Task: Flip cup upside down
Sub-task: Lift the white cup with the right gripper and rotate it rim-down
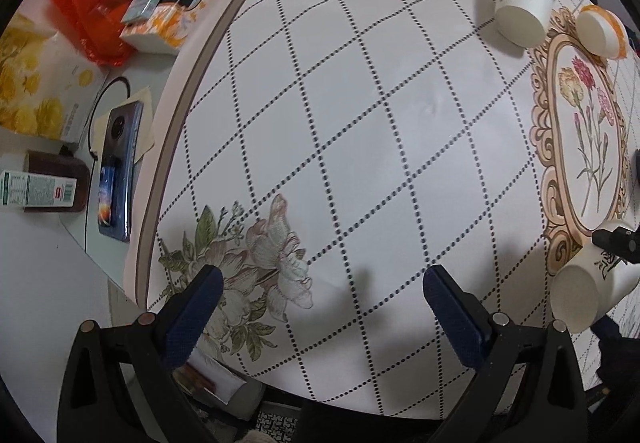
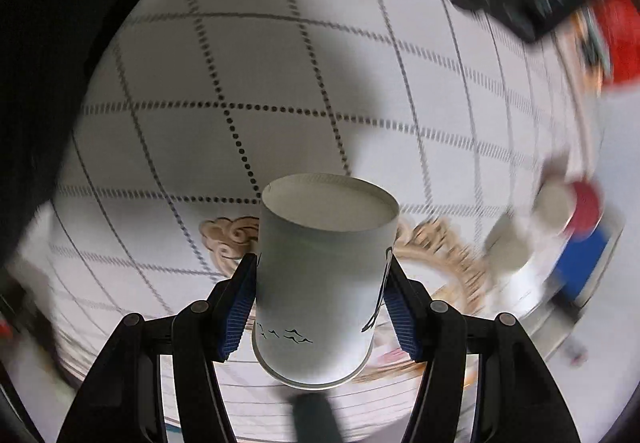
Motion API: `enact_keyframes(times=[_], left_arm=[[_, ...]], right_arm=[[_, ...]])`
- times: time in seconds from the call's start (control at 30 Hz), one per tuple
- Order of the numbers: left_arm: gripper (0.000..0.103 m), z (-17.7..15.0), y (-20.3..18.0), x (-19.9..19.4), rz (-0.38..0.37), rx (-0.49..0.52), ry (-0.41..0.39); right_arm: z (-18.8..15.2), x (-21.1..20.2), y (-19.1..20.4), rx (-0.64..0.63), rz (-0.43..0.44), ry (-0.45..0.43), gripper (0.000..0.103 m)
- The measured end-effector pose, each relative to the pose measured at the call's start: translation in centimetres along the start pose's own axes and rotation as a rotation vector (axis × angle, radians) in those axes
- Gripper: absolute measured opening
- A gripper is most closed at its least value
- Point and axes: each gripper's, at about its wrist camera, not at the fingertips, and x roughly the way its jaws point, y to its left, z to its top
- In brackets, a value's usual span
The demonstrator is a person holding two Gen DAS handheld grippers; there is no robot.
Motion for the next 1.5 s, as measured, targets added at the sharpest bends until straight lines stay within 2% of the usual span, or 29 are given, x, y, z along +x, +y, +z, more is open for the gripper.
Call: enact_keyframes(times=[0.37, 0.63, 0.83, 1.07, 1.17, 1.33, 1.37, 1.43, 1.5], left_arm=[[0.102, -0.3, -1.7, 0.0, -0.012, 0.032, -0.001], [0.103, -0.2, -1.9, 0.4, -0.013, 0.043, 0.008], [0.103, 0.0, -2.0, 0.6, -0.01, 0.048, 0.011], [0.103, -0.1, -2.1, 1.0, -0.008, 0.057, 0.021], [0.103, -0.2, -2.1, 1.2, -0.007, 0.064, 0.023], [0.103, -0.3, -2.2, 1.4, -0.009, 0.072, 0.027], [0.103, -0.3, -2.3, 1.4, -0.009, 0.075, 0.028], [0.103, -0.3, -2.5, 1.4, -0.007, 0.083, 0.028], [0.103, -0.3, -2.8, 1.4, -0.008, 0.09, 0.028]], right_arm=[[-3.5, 2.8, -3.1, 0.581, 0.371, 0.097, 0.063], [-7.2, 6.2, -3.8, 1.003, 0.65, 0.237, 0.063], [-9.6, 8.4, -5.1, 1.215, 0.769, 0.245, 0.064], [-11.1, 10.8, -8.1, 1.303, 0.835, 0.241, 0.067], [-11.3, 11.2, -9.6, 1.322, 0.828, 0.243, 0.073], [-12.8, 11.6, -11.8, 1.366, 0.813, 0.224, 0.073], [-13.0, 11.6, -12.3, 1.375, 0.798, 0.222, 0.073], [-13.7, 11.4, -12.8, 1.403, 0.775, 0.209, 0.061], [-14.6, 11.2, -13.2, 1.426, 0.75, 0.188, 0.061]])
